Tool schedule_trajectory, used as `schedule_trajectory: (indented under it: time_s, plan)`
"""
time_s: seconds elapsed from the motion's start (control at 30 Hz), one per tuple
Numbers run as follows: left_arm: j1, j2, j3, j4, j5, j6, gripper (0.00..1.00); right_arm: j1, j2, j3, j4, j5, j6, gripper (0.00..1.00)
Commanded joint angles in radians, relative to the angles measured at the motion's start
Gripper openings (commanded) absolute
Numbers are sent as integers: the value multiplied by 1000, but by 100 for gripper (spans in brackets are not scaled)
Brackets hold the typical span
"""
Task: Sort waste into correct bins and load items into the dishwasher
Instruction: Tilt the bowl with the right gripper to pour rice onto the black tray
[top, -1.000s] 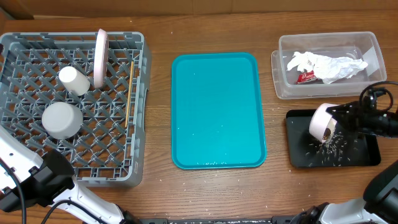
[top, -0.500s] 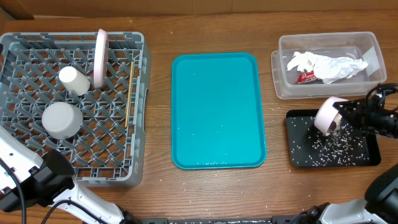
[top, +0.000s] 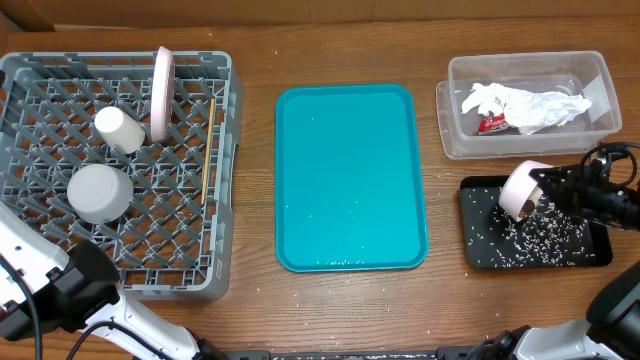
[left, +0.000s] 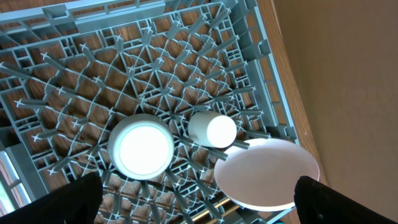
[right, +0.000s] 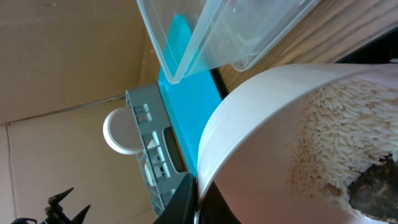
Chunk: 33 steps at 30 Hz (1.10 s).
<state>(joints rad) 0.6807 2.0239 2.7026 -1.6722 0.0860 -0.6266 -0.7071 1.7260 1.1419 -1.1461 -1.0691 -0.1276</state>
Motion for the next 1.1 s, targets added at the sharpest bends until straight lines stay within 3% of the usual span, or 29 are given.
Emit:
schedule_trajectory:
  time_s: [0.0, 0.1, 0.27, 0.4, 0.57, 1.07]
  plan:
    - [-7, 6, -4, 1, -8, -9, 100, -1, -14, -5, -50, -32, -2, 4]
    - [-7, 6, -4, 1, -8, -9, 100, -2, -14, -11, -70, -32, -60, 4]
    - [-7, 6, -4, 1, -8, -9, 100, -24, -14, -11, 26, -32, 101, 4]
    - [-7, 6, -4, 1, -8, -9, 100, -22, -14, -11, -8, -32, -3, 4]
    - [-7, 6, -4, 1, -8, -9, 100, -27, -14, -11, 40, -104, 81, 4]
    - [-7, 6, -4, 2, -8, -9, 100, -29, -13, -11, -19, -197, 114, 4]
